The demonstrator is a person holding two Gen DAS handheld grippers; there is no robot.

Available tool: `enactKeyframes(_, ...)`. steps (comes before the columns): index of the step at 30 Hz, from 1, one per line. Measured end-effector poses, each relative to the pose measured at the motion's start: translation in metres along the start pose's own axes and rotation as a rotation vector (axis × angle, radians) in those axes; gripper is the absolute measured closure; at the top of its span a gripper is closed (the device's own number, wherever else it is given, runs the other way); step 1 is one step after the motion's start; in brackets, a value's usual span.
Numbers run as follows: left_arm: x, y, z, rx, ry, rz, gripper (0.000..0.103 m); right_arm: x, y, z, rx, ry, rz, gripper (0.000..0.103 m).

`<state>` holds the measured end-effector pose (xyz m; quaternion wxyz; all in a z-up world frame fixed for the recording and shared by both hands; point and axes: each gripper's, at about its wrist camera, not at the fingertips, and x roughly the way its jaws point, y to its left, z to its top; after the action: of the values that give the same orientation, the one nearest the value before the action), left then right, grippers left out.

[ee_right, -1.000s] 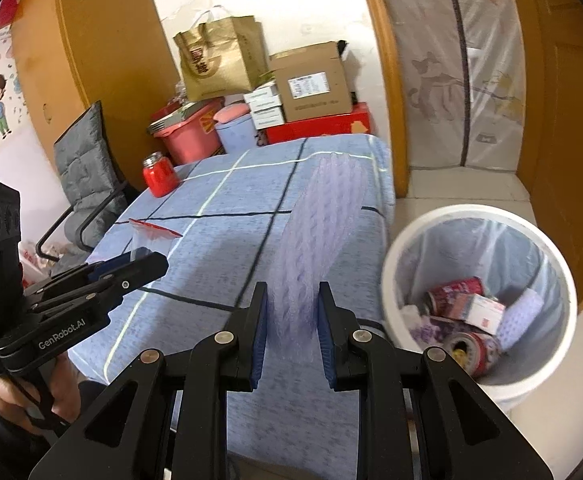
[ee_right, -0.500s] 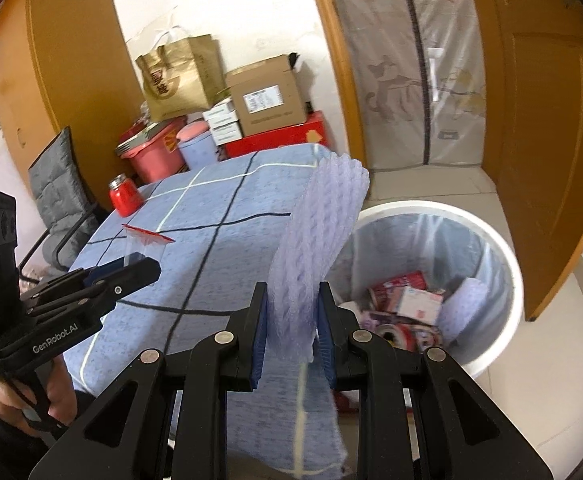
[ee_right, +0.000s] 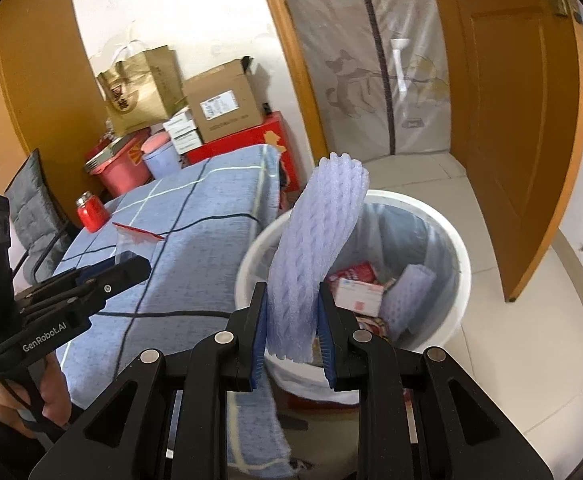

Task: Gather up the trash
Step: 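Carry the plastic cup and foam sleeve over the wastebasket with both grippers, then open both grippers to drop the cup and foam sleeve into the wastebasket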

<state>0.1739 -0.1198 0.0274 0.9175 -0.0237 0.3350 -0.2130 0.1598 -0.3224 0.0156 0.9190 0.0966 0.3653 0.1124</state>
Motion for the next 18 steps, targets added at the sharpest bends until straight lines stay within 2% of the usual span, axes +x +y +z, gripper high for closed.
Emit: enactKeyframes(18,0.071,-0.023,0.007,0.044,0.099,-0.078,0.072,0.024,-0.03,-0.001,0.03,0.052,-0.024,0.079)
